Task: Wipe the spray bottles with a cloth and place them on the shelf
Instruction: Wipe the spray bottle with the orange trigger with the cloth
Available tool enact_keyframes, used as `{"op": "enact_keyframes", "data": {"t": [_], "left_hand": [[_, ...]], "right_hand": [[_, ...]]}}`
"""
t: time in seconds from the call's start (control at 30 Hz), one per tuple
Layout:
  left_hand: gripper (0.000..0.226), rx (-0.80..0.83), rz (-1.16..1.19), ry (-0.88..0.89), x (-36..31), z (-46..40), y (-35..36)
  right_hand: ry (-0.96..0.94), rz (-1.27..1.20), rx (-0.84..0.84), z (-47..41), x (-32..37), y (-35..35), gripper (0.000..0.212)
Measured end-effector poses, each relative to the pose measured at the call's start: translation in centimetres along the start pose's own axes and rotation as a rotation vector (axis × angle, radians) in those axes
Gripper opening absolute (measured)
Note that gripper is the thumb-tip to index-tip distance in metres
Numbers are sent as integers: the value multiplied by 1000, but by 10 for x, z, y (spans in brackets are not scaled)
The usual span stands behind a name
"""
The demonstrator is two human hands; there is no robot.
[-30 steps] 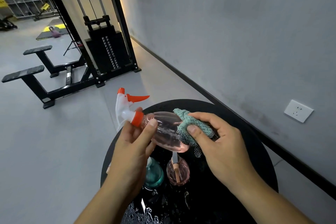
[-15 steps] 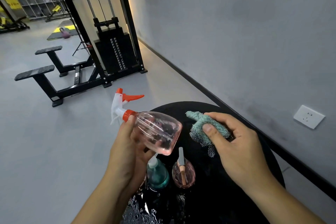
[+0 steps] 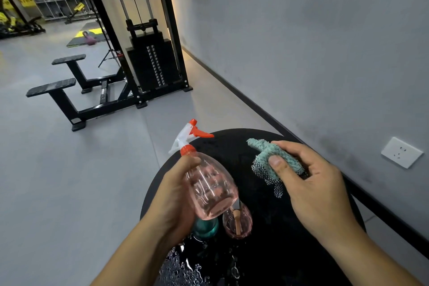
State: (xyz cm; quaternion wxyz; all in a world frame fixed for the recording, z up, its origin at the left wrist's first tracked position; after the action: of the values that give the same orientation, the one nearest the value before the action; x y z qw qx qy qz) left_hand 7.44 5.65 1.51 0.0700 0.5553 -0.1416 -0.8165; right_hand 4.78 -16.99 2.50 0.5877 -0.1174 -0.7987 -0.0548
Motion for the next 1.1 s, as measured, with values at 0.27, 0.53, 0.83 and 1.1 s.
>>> {"op": "enact_keyframes", "data": {"t": [0.27,0.53,0.83,1.1], "left_hand": [[60,-127,-162,69,4,-8,-3],[73,-78,-95,64,5,-6,0],[60,-32,-212,132,8,-6,-5],[58,-38,-388,180,14,0,10]], "right_hand": [[-4,-17,-9,-1,-2,-2,20],[12,-23,-35,-2,-3,-5,19],[0,-25,-82,-4,-2,-8,20],[-54,23,-147,-7,-5,-14,22]]}}
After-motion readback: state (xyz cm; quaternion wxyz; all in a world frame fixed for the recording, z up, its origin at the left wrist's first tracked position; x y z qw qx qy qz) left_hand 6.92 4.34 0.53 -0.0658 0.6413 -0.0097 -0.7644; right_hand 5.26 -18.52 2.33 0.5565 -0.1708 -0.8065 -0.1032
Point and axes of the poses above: each hand's wrist, its own z-axis away from the middle knuckle, its own y-axis out of the palm, x = y × z, the point moved 1 cm from there along -z, towards the middle knuckle, and after that the axes turned 8 degrees about -z, right-handed, at the moved point
